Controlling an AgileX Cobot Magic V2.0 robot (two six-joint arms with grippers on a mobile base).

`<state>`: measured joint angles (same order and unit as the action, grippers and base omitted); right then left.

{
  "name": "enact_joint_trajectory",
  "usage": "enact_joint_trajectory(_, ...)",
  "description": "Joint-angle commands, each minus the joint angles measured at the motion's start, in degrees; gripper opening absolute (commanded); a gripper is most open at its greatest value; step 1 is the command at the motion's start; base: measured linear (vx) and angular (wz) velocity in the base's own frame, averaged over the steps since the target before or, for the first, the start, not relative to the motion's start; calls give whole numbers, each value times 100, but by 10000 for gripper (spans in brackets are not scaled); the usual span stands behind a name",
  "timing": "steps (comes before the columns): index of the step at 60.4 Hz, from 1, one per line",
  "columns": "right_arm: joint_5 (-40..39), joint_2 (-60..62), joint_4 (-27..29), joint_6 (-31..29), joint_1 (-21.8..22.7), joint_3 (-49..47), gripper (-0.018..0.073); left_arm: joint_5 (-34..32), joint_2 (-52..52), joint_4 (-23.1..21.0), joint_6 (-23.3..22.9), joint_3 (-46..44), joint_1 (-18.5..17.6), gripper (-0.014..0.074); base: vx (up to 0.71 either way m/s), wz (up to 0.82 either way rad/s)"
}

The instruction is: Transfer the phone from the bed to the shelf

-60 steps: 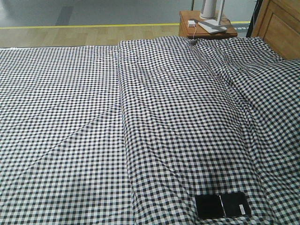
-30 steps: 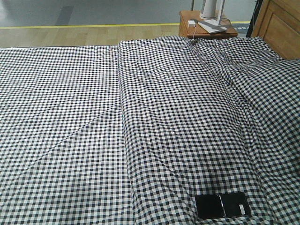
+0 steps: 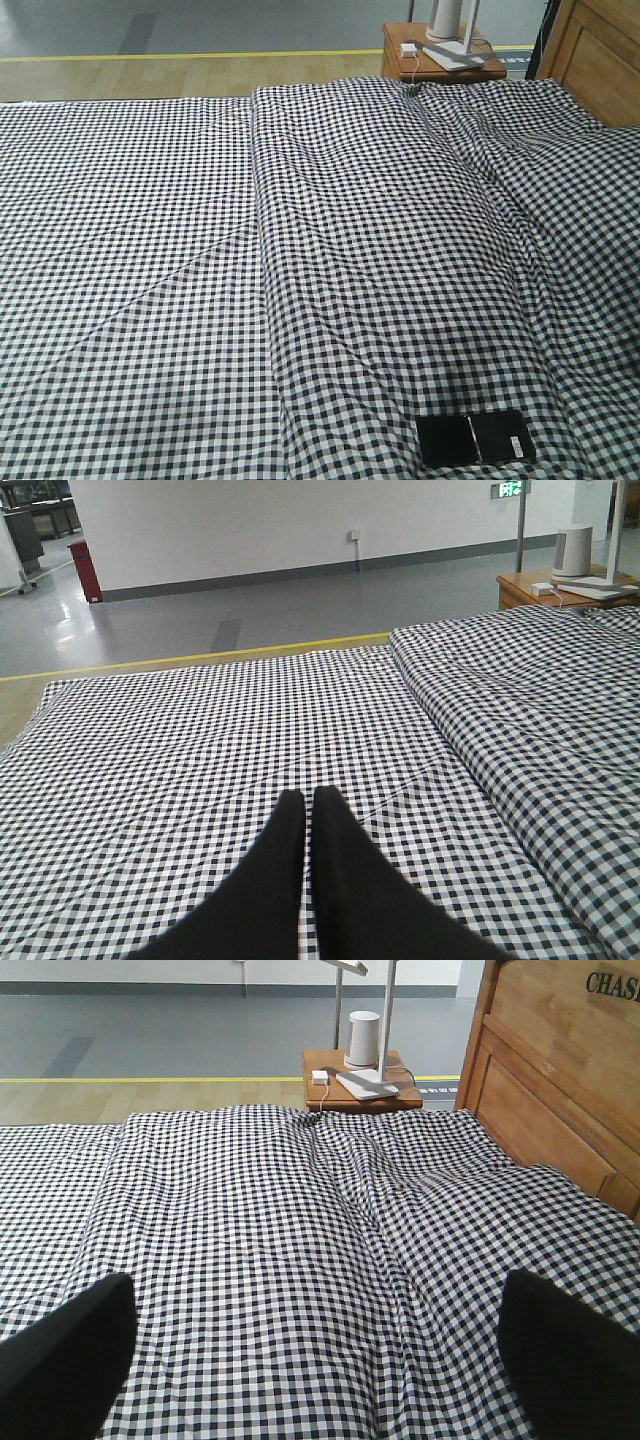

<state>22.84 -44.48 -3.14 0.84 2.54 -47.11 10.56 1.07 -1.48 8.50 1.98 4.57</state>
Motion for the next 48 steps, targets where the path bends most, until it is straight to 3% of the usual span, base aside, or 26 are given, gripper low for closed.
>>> enact_joint_trajectory(1,-356,6,-33,54,42,-199,711,-416,42,-52,-33,-132,-10,1,0,0)
enact_joint_trajectory(8,204,-25,-73,497,42,-556,708,-416,42,-52,-33,-132,-10,1,0,0)
enact_joint_trajectory(19,1438,-600,-470,678,47,-1545,706,-416,42,-52,-33,-132,-10,1,0,0)
enact_joint_trajectory(34,2374,-1722,-1512,1289,67,-2543,704,-416,42,-52,-33,-132,-10,1,0,0)
enact_joint_trajectory(40,2367,-2129,-1494,1281,435,-2660,701,-416,42,-52,-33,-132,-10,1,0,0)
enact_joint_trajectory(48,2190,-2651,-1096,1124,1300,-2660,697,-416,42,-52,-33,-132,-10,1,0,0)
